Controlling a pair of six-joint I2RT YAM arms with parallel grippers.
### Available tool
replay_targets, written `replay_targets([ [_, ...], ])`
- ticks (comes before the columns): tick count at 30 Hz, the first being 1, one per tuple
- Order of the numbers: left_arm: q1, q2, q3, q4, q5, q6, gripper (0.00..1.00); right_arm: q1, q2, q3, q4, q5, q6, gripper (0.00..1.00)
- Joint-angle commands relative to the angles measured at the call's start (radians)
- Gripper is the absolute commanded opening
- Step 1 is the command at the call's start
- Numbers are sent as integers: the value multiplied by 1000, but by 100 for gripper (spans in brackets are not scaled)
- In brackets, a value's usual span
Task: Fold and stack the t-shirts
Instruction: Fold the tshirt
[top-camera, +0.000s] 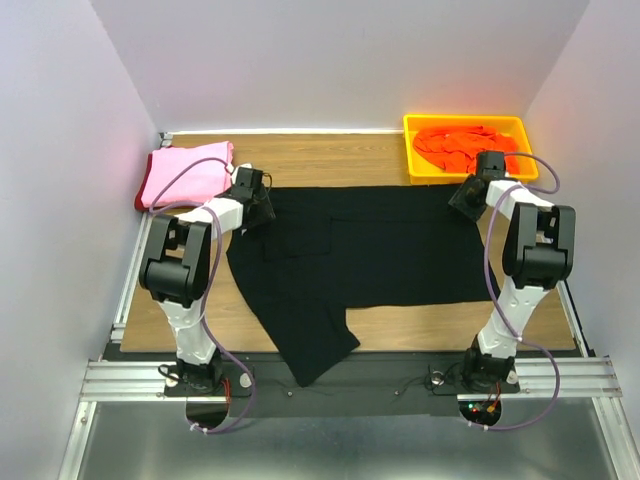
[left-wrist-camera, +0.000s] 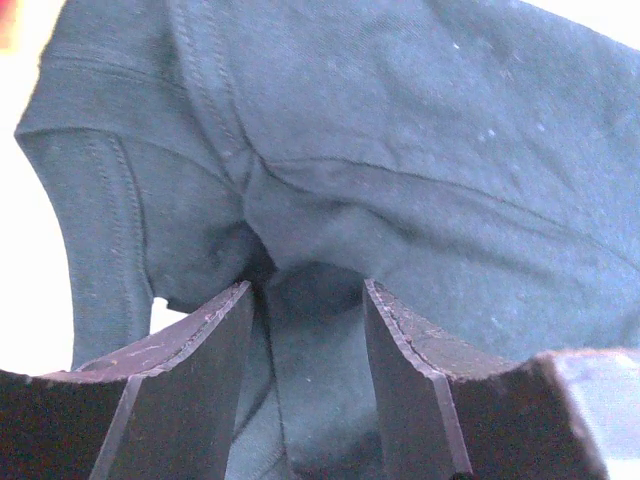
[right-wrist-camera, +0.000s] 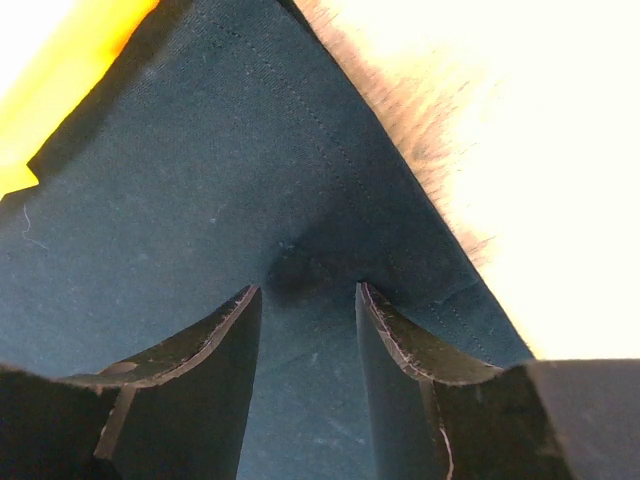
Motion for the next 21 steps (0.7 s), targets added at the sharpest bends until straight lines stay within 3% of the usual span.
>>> replay_targets([
  [1,20,17,71,-37,3,30,58,-10,5,18,22,51,6,49],
  [3,20,-13,50,-40,9,25,61,-10,-50,7,22,25,-2,50],
  [8,20,-254,-56,-89,1,-10,71,-10,-216,-66,-13,-7,-36,54],
  [11,19,-427,-143,-163,-62,-47,73,-10,-334,-144,-62,-6,-56,66],
  [12,19,-467,-198,-178,-72,-62,73,-10,-359,-186,-76,-6,-62,74],
  [13,19,-534,-228,-210,-73,-79,78,-10,-400,-200,-110,-9,-83,76],
  [16,16,-602,-298,-310,-51,-90,78,-10,-445,-249,-194,11,-90,84],
  [21,-9,-655,-321,-482,-30,-131,77,-12,-546,-307,-277,31,-68,89],
])
